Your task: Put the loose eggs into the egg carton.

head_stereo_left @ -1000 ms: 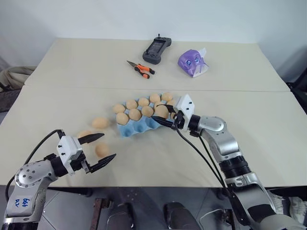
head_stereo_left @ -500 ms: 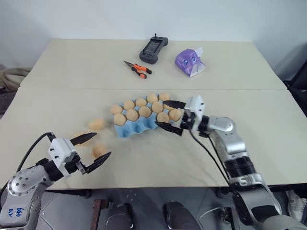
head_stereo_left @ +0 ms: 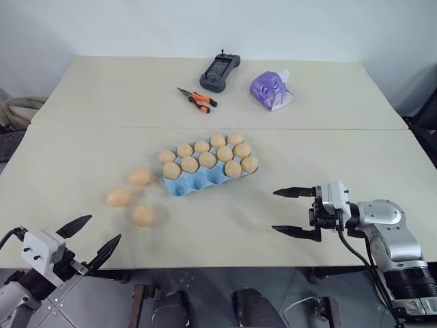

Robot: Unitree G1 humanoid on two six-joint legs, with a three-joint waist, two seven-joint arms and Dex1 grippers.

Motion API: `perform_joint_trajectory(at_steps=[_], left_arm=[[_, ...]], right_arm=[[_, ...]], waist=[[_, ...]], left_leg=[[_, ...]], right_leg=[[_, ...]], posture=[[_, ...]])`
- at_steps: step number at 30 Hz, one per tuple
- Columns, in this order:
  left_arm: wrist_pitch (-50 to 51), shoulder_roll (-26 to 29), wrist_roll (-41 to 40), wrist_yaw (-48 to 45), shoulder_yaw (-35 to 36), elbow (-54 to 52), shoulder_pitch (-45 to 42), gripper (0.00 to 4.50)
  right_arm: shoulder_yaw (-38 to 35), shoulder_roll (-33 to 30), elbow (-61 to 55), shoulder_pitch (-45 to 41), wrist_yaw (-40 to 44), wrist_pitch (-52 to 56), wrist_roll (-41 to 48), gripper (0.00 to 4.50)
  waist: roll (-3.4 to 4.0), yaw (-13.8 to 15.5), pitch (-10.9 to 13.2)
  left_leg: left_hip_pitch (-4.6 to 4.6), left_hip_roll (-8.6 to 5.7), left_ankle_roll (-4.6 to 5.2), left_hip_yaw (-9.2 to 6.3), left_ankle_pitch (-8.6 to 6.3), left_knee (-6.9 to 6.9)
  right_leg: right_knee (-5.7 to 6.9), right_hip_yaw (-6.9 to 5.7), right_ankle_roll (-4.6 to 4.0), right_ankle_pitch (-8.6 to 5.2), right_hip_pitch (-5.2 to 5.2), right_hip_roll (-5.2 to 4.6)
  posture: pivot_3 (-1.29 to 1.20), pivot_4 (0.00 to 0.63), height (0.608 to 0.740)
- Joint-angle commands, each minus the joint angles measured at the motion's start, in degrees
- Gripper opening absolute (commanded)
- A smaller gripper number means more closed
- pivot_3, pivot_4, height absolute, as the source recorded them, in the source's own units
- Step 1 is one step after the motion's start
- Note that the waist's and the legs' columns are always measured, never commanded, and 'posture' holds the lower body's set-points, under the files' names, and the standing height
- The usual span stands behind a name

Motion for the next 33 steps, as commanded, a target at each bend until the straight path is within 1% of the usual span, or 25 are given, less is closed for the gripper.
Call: perform_joint_trajectory(at_steps=[1, 5, 7, 12, 18, 22, 25, 31, 33], left_arm=[[0.5, 0.3, -1.8, -1.2, -0.4, -2.7, 1.3, 4.50], [2.4, 0.4, -0.4, -0.1, -3.7, -4.0, -0.6, 4.50], [3.3, 0.4, 0.3, 0.8, -6.1, -4.8, -2.4, 4.50], [5.4, -0.2, 2.6, 3.7, -11.4, -5.1, -6.2, 4.50], [4.5, -2.2, 8.4, 8.9, -17.6, -1.0, -12.7, 4.50], [5.0, -3.0, 10.8, 9.8, -20.9, 2.3, -15.7, 4.50], [4.2, -3.2, 11.3, 9.9, -21.8, 3.5, -16.9, 3.93], [3.5, -1.9, 11.6, 9.2, -21.1, 4.6, -18.0, 2.00], [2.9, -1.5, 9.9, 7.9, -20.5, 4.2, -19.1, 1.81]], right_arm=[[-1.0, 0.1, -0.2, -0.1, -0.5, -2.0, -0.4, 4.49], [-0.8, 0.3, 0.4, -0.3, -1.3, -2.1, -1.0, 4.49], [-0.6, 0.5, 0.0, -0.3, -1.7, -1.7, -1.1, 4.49], [-0.4, 0.5, -1.0, 0.2, -2.2, -0.7, -1.0, 4.49], [-0.8, 0.1, -3.4, 1.5, -3.5, 1.1, -0.6, 4.49], [-1.3, 0.1, -4.7, 2.0, -5.0, 2.1, -0.6, 4.49], [-1.5, -0.1, -5.4, 1.9, -5.8, 2.6, -0.4, 4.50], [-1.6, 0.1, -6.5, 2.6, -7.5, 3.1, -0.6, 4.50], [-1.8, 0.2, -6.8, 3.0, -8.3, 3.2, -0.7, 4.50]], waist=[[0.00, 0.0, 0.0], [0.00, 0.2, 0.0], [0.00, 0.7, 0.0], [0.00, 1.5, 0.0], [0.01, 1.5, 0.0], [0.02, 1.5, 0.0], [0.03, 1.5, 0.0], [0.03, 1.6, 0.0], [0.03, 1.7, 0.0]], left_leg=[[0.00, -0.01, 0.02, -0.02, -0.04, 0.00], [-0.03, -0.05, -0.07, -0.03, -0.03, -0.02], [-0.08, -0.03, 0.13, -0.05, 0.07, -0.02], [-0.11, -0.02, 0.09, -0.05, 0.04, -0.01], [-0.09, -0.04, 0.09, -0.06, 0.06, 0.07], [-0.10, -0.05, 0.11, -0.05, 0.07, 0.11], [-0.09, -0.05, 0.09, -0.04, 0.08, 0.10], [-0.08, -0.02, 0.08, -0.05, 0.09, 0.11], [-0.08, -0.02, 0.08, -0.05, 0.09, 0.10]], right_leg=[[-0.05, -0.06, -0.01, 0.00, 0.05, -0.02], [-0.24, -0.41, 0.00, 0.01, 0.09, -0.08], [-0.34, -0.46, 0.01, 0.01, 0.09, -0.05], [-0.41, -0.45, 0.02, 0.00, 0.07, 0.10], [-0.35, -0.45, 0.03, 0.00, 0.10, 0.12], [-0.32, -0.45, 0.05, 0.02, 0.08, 0.14], [-0.28, -0.45, 0.05, 0.02, 0.06, 0.15], [-0.25, -0.47, 0.05, 0.01, 0.08, 0.14], [-0.25, -0.47, 0.06, 0.02, 0.08, 0.12]], posture=[[0.00, 0.150, 0.740], [0.00, 0.150, 0.740], [0.00, 0.150, 0.740], [0.00, 0.150, 0.740], [0.00, 0.150, 0.740], [0.00, 0.150, 0.740], [0.00, 0.150, 0.740], [0.00, 0.150, 0.740], [0.00, 0.150, 0.740]])
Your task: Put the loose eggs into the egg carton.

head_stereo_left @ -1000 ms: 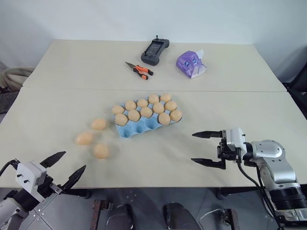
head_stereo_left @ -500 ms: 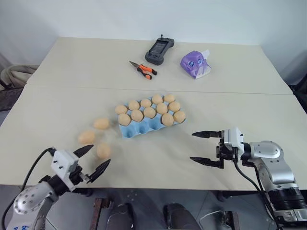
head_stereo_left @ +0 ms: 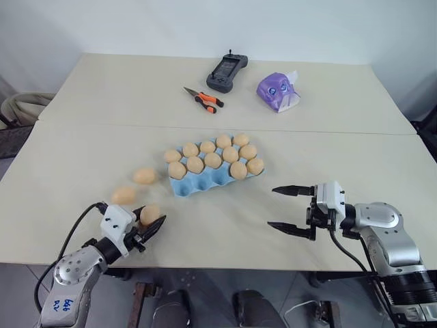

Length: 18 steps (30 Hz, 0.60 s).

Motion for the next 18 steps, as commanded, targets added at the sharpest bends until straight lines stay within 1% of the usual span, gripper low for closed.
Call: perform_joint_trajectory(at_steps=[1, 3, 4, 6, 9, 11, 14, 18], left_arm=[[-2.0, 0.7, -3.9, -2.9, 1.7, -1.7, -2.1, 1.77], [-1.1, 1.2, -7.2, -5.7, 1.5, -3.4, -3.7, 1.77], [-0.9, 1.7, -7.1, -6.1, 1.3, -3.6, -4.3, 1.77], [0.3, 3.0, -6.1, -7.4, -1.4, -3.0, -9.3, 1.77], [1.1, 2.8, -5.1, -8.9, -5.2, 0.7, -17.5, 1.77], [0.8, 1.3, -3.4, -9.1, -8.2, 5.3, -23.3, 1.77], [-1.1, -3.0, -0.8, -8.9, -12.3, 14.1, -32.6, 1.77], [-4.3, -7.4, 1.2, -11.0, -15.6, 23.8, -40.6, 1.77]], right_arm=[[-2.1, -0.4, -2.4, 1.0, -1.5, -0.2, 0.6, 4.50], [-2.4, -0.6, -2.4, 1.4, -2.2, -0.1, 0.6, 4.50], [-2.5, -0.8, -2.4, 1.4, -2.4, 0.0, 0.6, 4.50], [-3.9, -1.3, -1.2, 1.5, -3.8, -0.6, 0.1, 4.50], [-6.0, -1.7, -0.4, 2.4, -5.7, -1.2, -0.5, 4.50], [-7.4, -1.8, -1.1, 4.3, -6.6, -1.2, -0.6, 4.50], [-9.1, -1.5, -3.9, 8.0, -8.9, -0.6, -0.5, 4.50], [-10.2, -0.5, -8.6, 12.4, -12.5, 0.3, -0.1, 4.50]], waist=[[0.00, 0.0, 0.0], [0.00, 0.2, 0.0], [0.00, 0.2, 0.0], [0.01, 0.5, 0.0], [0.03, 1.4, 0.0], [0.06, 1.5, 0.0], [0.08, 2.0, 0.0], [0.09, 1.9, 0.0]], left_leg=[[0.00, 0.00, 0.00, 0.00, 0.00, 0.00], [0.00, 0.00, 0.01, 0.00, 0.01, 0.00], [0.00, 0.00, 0.00, -0.02, 0.03, 0.01], [0.00, -0.02, 0.00, -0.02, 0.04, 0.01], [0.02, -0.20, 0.07, -0.06, 0.14, 0.04], [0.02, -0.23, 0.13, -0.05, 0.19, 0.07], [0.01, -0.36, 0.21, -0.01, 0.22, 0.11], [-0.07, -0.34, 0.22, 0.07, 0.23, 0.20]], right_leg=[[0.00, 0.00, 0.00, 0.00, 0.00, 0.00], [0.05, -0.03, 0.00, 0.00, -0.01, 0.01], [0.08, -0.05, 0.00, 0.00, -0.01, 0.01], [0.13, -0.04, 0.00, 0.00, -0.01, 0.02], [0.27, -0.09, 0.01, 0.00, -0.02, 0.10], [0.28, -0.08, 0.08, 0.04, -0.02, 0.12], [0.28, -0.05, 0.16, 0.06, -0.01, 0.11], [0.32, 0.04, 0.23, 0.05, -0.10, 0.15]], posture=[[0.00, 0.150, 0.740], [0.00, 0.150, 0.740], [0.00, 0.150, 0.740], [0.00, 0.150, 0.740], [0.00, 0.150, 0.740], [0.00, 0.150, 0.740], [0.00, 0.150, 0.740], [0.00, 0.150, 0.740]])
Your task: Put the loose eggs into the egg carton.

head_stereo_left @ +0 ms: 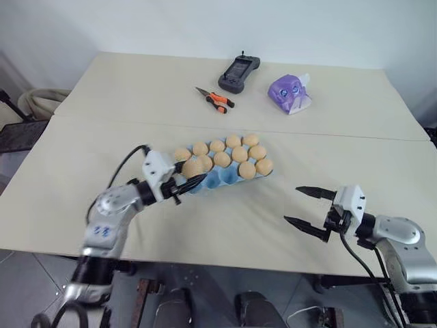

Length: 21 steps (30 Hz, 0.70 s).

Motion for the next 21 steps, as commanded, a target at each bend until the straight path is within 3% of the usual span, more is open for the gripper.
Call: perform_joint_trajectory(at_steps=[1, 9, 17, 21], left_arm=[[-4.6, -3.2, 2.2, -1.9, -2.6, 7.6, -6.1, 1.77], [-10.1, -6.5, 4.9, -6.2, -5.4, 19.4, -13.5, 1.77], [-11.5, -5.0, 4.3, -6.8, -3.5, 18.3, -13.0, 4.37], [-9.3, -1.1, 0.4, -9.8, -1.1, 7.8, -7.3, 4.46]], right_arm=[[-3.0, 0.8, -6.5, 3.9, -3.8, 0.3, 0.9, 4.50], [-3.9, 2.6, -14.4, 10.9, -9.7, 1.7, 1.1, 4.50], [-3.9, 2.3, -15.4, 11.5, -10.5, 2.0, 1.7, 4.50], [-1.0, 2.4, -12.8, 6.0, -8.4, 2.3, 1.9, 4.50]], waist=[[0.01, -0.1, 0.0], [0.03, -0.5, 0.0], [0.03, -0.3, 0.0], [0.04, -0.9, 0.0]], left_leg=[[0.00, 0.02, -0.02, 0.01, 0.01, -0.01], [0.03, 0.08, -0.09, 0.02, 0.05, 0.06], [0.00, 0.03, -0.07, -0.02, 0.08, 0.12], [0.02, 0.09, -0.06, 0.02, 0.09, 0.12]], right_leg=[[0.02, 0.01, 0.02, -0.01, 0.00, 0.02], [0.10, 0.06, 0.03, -0.02, -0.03, 0.17], [0.18, 0.03, 0.04, -0.02, -0.02, 0.07], [0.25, 0.07, 0.04, -0.02, -0.06, 0.11]], posture=[[0.00, 0.150, 0.740], [0.00, 0.150, 0.740], [0.00, 0.150, 0.740], [0.00, 0.150, 0.740]])
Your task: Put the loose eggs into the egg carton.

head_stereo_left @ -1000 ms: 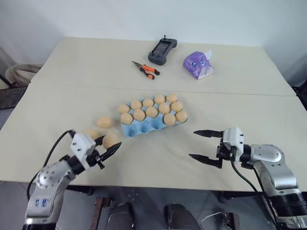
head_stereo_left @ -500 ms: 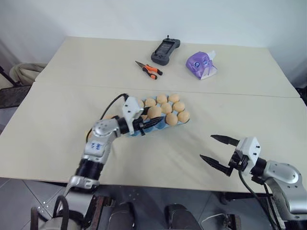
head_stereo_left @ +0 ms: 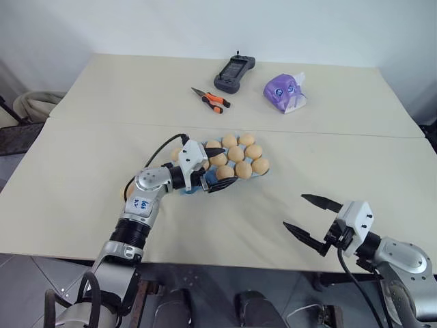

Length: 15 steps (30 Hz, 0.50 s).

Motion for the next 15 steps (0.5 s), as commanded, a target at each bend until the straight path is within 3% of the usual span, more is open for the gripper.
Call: perform_joint_trajectory(at_steps=[1, 9, 15], left_arm=[[2.2, 4.3, -4.3, -2.4, 3.6, -12.5, 5.6, 4.46], [6.7, 14.5, -7.1, 4.7, 19.7, -30.7, 26.5, 4.46], [7.1, 14.6, -9.6, 9.5, 33.7, -38.0, 42.8, 4.46]], right_arm=[[1.6, -0.2, 1.4, -5.1, 2.2, -0.1, 1.4, 4.50], [7.6, 2.4, 8.5, -17.7, 8.7, -0.9, 2.2, 4.50], [9.5, 4.1, 14.4, -21.5, 14.3, -5.7, 1.4, 4.50]], waist=[[0.00, -0.5, 0.0], [0.02, -0.3, 0.0], [-0.04, 0.2, 0.0]], left_leg=[[0.04, 0.03, 0.00, 0.09, 0.00, -0.05], [0.09, 0.23, -0.13, -0.13, 0.09, -0.05], [0.04, 0.09, 0.09, -0.19, -0.05, -0.15]], right_leg=[[0.05, 0.07, 0.00, 0.00, -0.01, 0.03], [0.25, -0.03, -0.13, -0.07, -0.02, -0.17], [0.06, -0.22, -0.12, -0.07, 0.06, -0.35]], posture=[[0.00, 0.150, 0.740], [0.00, 0.150, 0.740], [0.00, 0.150, 0.740]])
